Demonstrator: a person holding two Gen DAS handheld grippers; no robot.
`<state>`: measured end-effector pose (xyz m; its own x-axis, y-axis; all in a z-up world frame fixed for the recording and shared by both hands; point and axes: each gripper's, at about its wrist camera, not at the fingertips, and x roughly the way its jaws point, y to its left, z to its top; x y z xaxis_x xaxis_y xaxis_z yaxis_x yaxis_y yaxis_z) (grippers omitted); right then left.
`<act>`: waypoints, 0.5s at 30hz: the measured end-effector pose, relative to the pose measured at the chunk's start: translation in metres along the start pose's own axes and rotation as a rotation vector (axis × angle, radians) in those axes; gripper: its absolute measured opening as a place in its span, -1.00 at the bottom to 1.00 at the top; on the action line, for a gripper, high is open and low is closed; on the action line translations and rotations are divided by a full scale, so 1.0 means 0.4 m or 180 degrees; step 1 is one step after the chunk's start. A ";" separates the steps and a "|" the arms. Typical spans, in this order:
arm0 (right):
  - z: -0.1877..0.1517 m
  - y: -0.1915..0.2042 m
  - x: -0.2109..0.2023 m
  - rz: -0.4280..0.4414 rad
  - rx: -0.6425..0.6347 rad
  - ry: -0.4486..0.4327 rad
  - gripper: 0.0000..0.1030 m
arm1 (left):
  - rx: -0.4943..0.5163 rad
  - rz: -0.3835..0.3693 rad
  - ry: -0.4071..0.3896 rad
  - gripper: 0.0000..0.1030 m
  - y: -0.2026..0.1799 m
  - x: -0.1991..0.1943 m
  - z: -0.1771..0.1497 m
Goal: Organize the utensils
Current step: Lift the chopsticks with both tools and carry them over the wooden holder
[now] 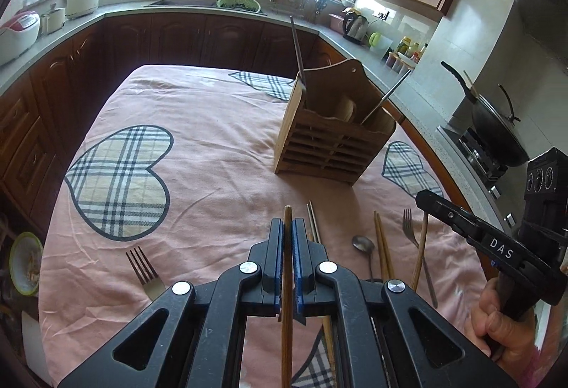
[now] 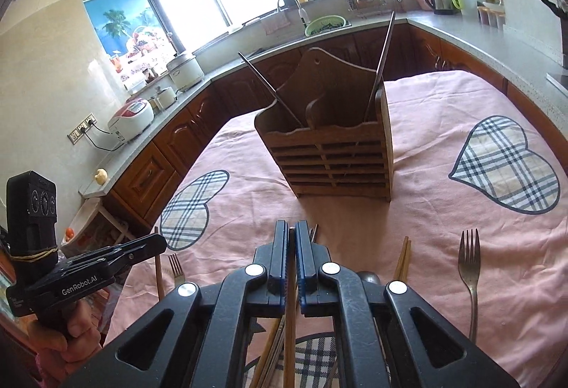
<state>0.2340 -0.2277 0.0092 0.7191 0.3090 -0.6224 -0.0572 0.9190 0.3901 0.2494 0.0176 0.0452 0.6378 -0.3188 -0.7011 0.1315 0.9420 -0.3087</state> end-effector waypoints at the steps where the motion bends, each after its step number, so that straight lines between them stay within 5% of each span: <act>1: 0.002 0.004 -0.015 0.0013 -0.0007 -0.0033 -0.92 | 0.0010 -0.0010 -0.0033 -0.94 -0.004 -0.017 -0.002; 15: 0.002 0.043 -0.138 0.0070 -0.0095 -0.0313 -0.93 | 0.0076 -0.0056 -0.0264 -0.94 -0.018 -0.166 -0.043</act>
<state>0.1938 -0.2290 0.0507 0.7818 0.3050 -0.5438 -0.0934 0.9196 0.3815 0.1929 0.0301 0.0828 0.6958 -0.3266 -0.6397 0.1607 0.9389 -0.3045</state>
